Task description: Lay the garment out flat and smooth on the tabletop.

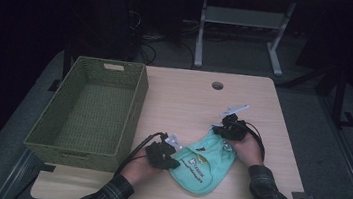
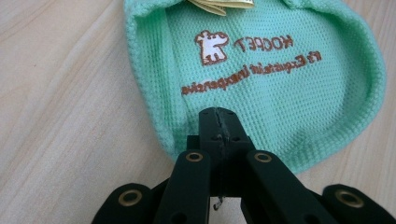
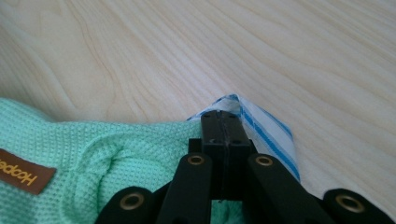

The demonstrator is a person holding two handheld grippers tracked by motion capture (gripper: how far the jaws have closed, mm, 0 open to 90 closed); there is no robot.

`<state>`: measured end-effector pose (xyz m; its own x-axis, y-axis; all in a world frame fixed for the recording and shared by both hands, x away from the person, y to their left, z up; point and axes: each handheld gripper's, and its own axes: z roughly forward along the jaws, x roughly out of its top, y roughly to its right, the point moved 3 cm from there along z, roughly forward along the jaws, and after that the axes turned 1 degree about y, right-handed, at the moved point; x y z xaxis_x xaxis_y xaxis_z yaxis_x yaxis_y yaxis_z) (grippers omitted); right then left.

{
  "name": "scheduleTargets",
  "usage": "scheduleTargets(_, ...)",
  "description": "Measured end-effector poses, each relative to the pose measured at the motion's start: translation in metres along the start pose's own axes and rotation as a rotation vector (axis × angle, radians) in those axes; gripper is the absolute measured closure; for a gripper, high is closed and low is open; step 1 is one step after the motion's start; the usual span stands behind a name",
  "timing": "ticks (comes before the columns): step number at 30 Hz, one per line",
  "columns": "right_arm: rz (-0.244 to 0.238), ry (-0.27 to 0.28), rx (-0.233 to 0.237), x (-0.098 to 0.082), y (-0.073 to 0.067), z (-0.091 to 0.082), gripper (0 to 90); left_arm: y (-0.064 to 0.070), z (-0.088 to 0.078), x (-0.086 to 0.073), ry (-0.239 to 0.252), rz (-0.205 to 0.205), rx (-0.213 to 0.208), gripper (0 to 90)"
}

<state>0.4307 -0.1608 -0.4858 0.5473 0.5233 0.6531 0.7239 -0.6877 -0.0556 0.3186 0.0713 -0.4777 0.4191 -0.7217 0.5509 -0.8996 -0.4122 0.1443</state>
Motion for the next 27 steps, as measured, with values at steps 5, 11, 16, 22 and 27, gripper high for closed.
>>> scheduleTargets(5, 0.013, 0.037, -0.009, 0.004, 0.004, -0.01, 90.0, 0.0, 0.0, 0.0, 0.001, -0.002, 0.0, 89.5)
scheduleTargets(11, 0.036, 0.054, -0.033, 0.01, 0.014, -0.014, 90.0, 0.001, 0.001, 0.0, 0.009, -0.006, 0.004, 89.5)
scheduleTargets(16, 0.06, 0.041, -0.049, 0.006, 0.018, -0.001, 90.0, 0.001, 0.0, 0.001, -0.002, 0.009, 0.012, 89.5)
scheduleTargets(22, 0.072, 0.094, -0.03, 0.008, 0.016, -0.008, 84.4, 0.001, 0.0, 0.0, -0.009, 0.014, 0.011, 89.5)
scheduleTargets(27, 0.072, 0.121, -0.02, 0.011, 0.014, -0.029, 83.4, 0.0, 0.0, 0.001, -0.014, 0.014, 0.01, 89.4)
